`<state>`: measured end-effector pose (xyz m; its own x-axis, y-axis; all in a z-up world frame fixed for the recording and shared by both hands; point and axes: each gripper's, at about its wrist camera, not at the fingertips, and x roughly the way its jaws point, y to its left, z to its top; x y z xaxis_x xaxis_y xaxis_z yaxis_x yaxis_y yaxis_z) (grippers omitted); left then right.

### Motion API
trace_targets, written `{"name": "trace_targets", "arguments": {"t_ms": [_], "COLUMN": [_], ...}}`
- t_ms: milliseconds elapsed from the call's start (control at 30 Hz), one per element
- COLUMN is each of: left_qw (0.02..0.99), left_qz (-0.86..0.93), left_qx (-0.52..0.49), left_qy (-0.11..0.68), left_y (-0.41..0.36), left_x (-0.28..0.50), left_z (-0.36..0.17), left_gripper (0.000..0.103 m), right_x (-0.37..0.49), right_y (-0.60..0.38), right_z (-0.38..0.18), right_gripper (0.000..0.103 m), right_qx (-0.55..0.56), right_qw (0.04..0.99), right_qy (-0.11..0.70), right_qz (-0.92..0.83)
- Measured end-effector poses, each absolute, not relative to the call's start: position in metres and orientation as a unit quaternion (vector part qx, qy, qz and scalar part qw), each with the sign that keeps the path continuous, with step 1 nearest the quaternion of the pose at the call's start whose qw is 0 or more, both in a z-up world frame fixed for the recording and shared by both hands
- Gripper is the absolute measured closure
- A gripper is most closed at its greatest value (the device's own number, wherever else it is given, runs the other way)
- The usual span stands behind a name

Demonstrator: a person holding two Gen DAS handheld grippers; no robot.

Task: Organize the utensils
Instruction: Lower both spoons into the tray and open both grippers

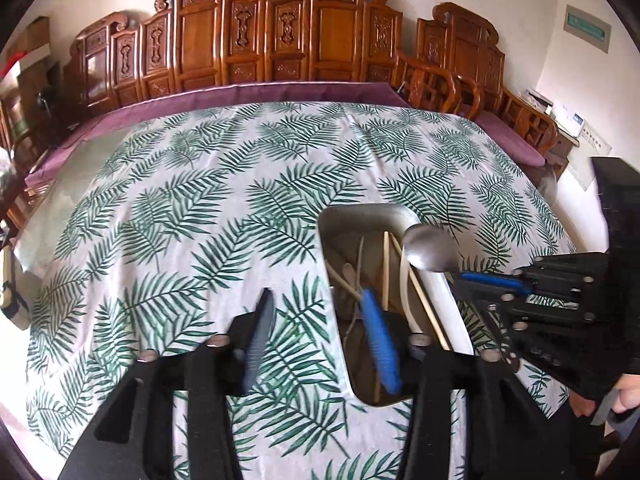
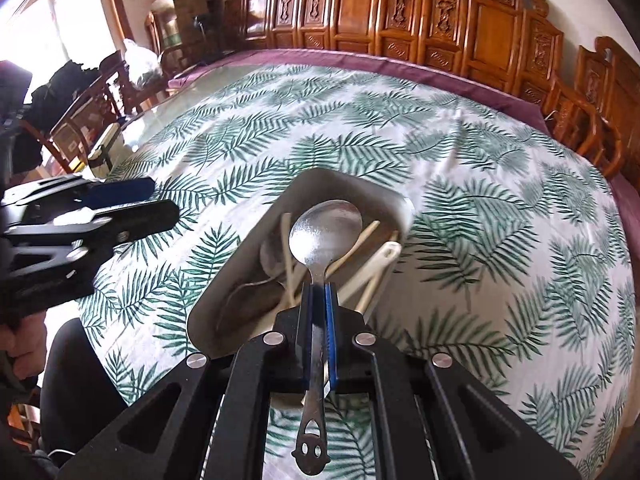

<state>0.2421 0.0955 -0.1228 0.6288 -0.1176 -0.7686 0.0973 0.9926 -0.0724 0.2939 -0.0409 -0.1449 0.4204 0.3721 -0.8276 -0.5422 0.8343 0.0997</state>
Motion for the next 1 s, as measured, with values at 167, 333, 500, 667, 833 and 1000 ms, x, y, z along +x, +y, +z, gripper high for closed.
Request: {"name": "trace_targets", "arguments": {"t_ms": [167, 333, 500, 667, 833, 1000], "left_qw": [0.907, 0.907, 0.907, 0.908, 0.908, 0.908], "left_qz": [-0.051, -0.037, -0.029, -0.022, -0.02, -0.019], "left_qx": [-0.015, -0.025, -0.032, -0.028, -0.024, -0.021], "left_qy": [0.418, 0.419, 0.418, 0.418, 0.417, 0.418], "left_y": [0.111, 0.128, 0.138, 0.141, 0.139, 0.133], "left_x": [0.235, 0.232, 0.227, 0.225, 0.223, 0.222], "left_z": [-0.119, -0.122, -0.124, -0.124, -0.123, -0.121], "left_gripper": [0.032, 0.027, 0.022, 0.021, 0.02, 0.016], "right_x": [0.308, 0.326, 0.34, 0.347, 0.344, 0.333], "right_y": [-0.021, -0.009, -0.003, -0.003, -0.007, -0.017], "right_z": [-0.162, -0.174, -0.18, -0.183, -0.179, -0.169], "right_gripper": [0.096, 0.096, 0.096, 0.095, 0.09, 0.09], "right_qx": [-0.092, -0.085, -0.072, -0.062, -0.064, -0.067], "right_qw": [0.826, 0.819, 0.818, 0.817, 0.822, 0.829], "right_qy": [0.483, 0.499, 0.509, 0.516, 0.507, 0.494], "right_qz": [0.275, 0.269, 0.26, 0.249, 0.25, 0.253]}}
